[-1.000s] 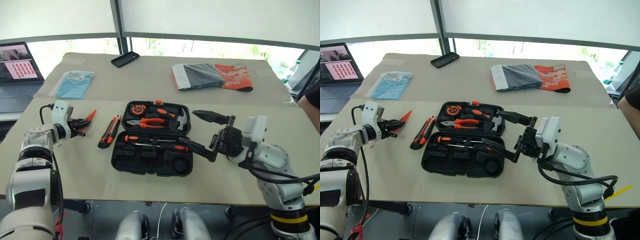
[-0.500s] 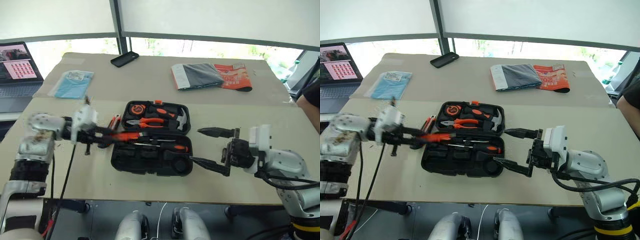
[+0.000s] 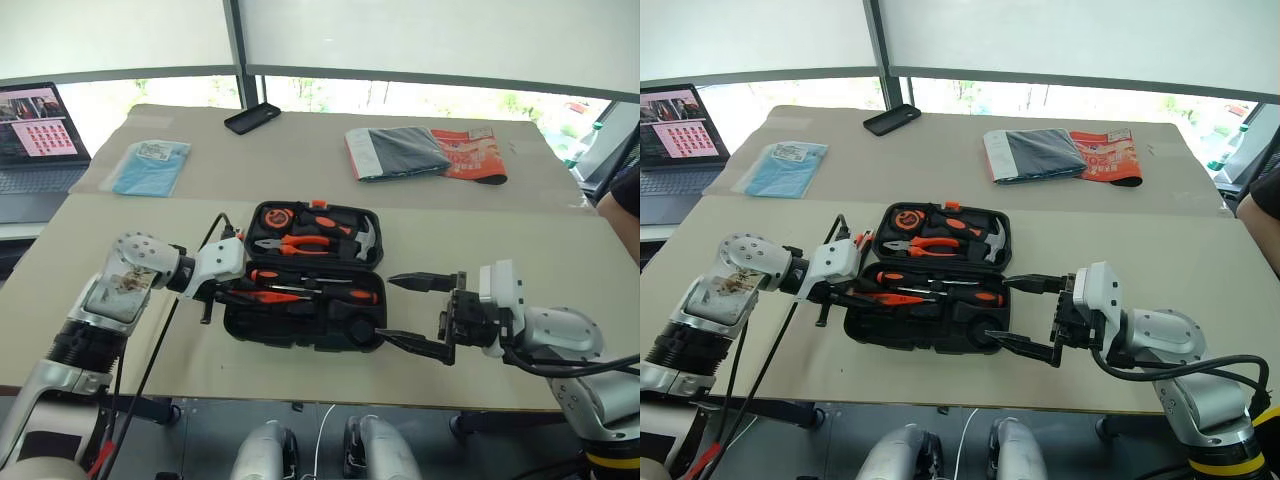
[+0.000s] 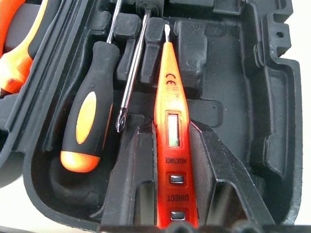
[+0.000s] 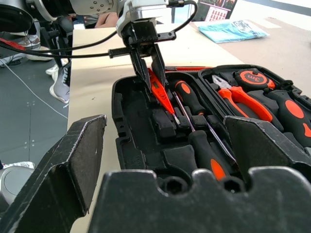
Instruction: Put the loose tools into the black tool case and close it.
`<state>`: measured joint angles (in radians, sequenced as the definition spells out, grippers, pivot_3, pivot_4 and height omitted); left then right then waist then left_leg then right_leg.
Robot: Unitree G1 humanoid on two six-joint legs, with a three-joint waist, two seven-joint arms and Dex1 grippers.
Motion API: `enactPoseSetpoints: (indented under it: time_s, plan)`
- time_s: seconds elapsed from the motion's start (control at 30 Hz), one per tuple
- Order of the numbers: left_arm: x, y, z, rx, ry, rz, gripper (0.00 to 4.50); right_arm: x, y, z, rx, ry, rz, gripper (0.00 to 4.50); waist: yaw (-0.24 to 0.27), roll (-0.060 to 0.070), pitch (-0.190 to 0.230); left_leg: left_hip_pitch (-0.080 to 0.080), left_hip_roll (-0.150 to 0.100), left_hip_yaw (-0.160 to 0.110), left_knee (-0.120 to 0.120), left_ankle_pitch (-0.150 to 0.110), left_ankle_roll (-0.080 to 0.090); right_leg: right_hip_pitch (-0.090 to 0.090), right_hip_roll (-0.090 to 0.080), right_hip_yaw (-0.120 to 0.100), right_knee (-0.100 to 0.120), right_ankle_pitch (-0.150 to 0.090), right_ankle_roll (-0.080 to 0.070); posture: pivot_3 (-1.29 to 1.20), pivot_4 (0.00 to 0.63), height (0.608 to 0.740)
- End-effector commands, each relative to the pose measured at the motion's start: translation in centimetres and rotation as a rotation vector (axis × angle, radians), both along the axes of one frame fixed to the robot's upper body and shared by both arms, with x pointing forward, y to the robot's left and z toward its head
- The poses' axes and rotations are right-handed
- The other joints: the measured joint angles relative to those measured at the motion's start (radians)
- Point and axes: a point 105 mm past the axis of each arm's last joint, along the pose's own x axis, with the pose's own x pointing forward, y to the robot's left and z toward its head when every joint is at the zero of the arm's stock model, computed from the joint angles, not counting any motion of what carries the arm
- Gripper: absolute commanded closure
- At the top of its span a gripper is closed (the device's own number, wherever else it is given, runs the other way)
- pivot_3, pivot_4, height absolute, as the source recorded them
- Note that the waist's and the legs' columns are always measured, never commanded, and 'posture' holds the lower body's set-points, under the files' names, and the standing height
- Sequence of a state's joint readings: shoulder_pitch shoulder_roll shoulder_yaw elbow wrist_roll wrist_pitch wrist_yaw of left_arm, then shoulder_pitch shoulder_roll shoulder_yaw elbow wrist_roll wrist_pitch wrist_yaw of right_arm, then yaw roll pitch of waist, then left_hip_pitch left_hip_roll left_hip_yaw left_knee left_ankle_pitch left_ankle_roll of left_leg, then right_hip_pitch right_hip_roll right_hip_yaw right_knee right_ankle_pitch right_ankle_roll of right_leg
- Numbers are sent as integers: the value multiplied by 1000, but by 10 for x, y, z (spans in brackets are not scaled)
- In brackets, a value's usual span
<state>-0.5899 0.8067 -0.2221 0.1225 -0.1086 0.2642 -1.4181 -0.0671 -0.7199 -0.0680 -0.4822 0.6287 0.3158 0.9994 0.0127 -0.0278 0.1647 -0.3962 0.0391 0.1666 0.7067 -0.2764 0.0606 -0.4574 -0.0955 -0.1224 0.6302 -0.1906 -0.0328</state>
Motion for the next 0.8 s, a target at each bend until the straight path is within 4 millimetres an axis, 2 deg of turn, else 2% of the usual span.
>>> enactPoseSetpoints:
  time_s: [0.03, 0.3, 0.53, 0.8]
  plan:
    - [1, -12, 6, 12, -39, -42, 4026, -3, 4, 6, 5, -41, 10, 0, 2, 0, 0, 0, 0, 0, 1, 0, 0, 0, 0, 0, 0, 0, 0, 0, 150, 740]
    - [-1, -25, 2, 29, -43, -96, 4026, -3, 7, 6, 14, -44, 10, 0, 2, 0, 0, -3, 0, -2, 6, -2, 3, 0, 0, 0, 1, 0, 1, 0, 150, 740]
    - [2, -11, -7, 182, -38, -86, 4026, -4, 8, 7, 20, -41, 13, 0, 1, 0, 0, -3, 0, -2, 6, -2, 3, 0, 1, 0, 1, 0, 1, 0, 150, 740]
    - [-1, -2, -8, 245, -22, -94, 4026, -1, 11, 7, 25, -41, 24, 0, -6, 0, 0, -2, 1, -2, 6, -2, 3, 0, 2, 1, 2, 0, 1, 0, 150, 740]
